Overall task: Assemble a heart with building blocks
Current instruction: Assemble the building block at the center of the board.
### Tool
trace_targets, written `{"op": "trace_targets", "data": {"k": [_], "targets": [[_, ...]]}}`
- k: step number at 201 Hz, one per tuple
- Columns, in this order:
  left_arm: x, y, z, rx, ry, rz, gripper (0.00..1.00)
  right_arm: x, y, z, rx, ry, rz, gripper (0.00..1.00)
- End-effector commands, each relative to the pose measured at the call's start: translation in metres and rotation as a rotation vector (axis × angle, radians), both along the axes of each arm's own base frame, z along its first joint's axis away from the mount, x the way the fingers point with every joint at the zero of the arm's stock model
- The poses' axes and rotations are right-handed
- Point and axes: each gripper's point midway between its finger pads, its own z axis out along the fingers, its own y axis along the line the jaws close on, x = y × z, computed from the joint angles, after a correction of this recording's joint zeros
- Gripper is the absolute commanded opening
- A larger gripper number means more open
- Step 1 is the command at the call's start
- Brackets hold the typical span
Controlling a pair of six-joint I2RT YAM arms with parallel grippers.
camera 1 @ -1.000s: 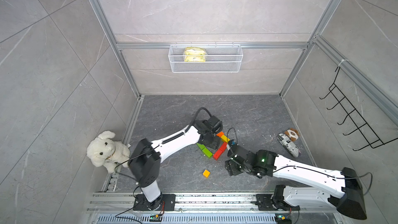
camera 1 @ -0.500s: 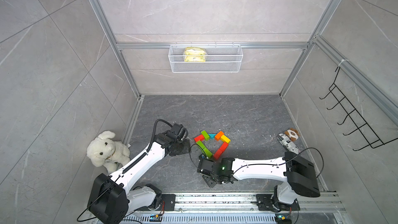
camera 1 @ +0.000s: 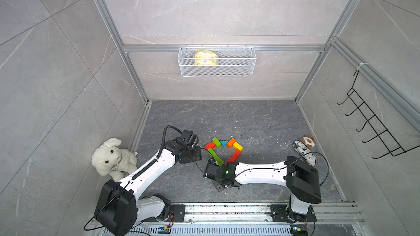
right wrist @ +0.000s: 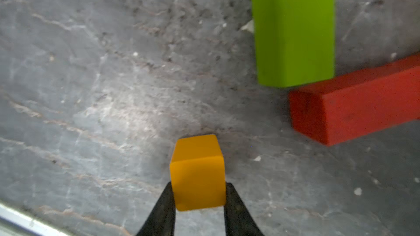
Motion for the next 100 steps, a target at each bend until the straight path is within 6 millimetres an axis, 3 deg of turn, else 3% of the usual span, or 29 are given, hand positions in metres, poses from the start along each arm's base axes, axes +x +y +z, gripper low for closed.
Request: {"op": "trace_targets", "data": {"k": [1, 42, 70, 80, 100], "targets": [[0.001, -0.003, -0.001, -0.021, 0.000, -0.004, 0.65, 0.016, -0.015, 0.005, -0.048, -0.026, -0.059, 0.37], [-0.001, -0.001, -0.002, -0.021, -0.002, -0.002, 0.65, 0.023, -0.020, 0.022, -0.059, -0.066, -0.090, 0.48], [-0.003, 0.000, -0.001, -0.023, -0.005, -0.003, 0.65, 0.014, -0.018, 0.033, -0.005, -0.054, -0.117, 0.57], [-0.003, 0.000, 0.000, -0.025, -0.009, -0.003, 0.65, 0.011, -0.022, 0.035, -0.008, -0.060, -0.148, 0.57], [-0.002, 0.003, 0.002, -0.021, -0.023, 0.009, 0.65, 0.004, -0.025, 0.033, 0.013, -0.038, -0.229, 0.47]]}}
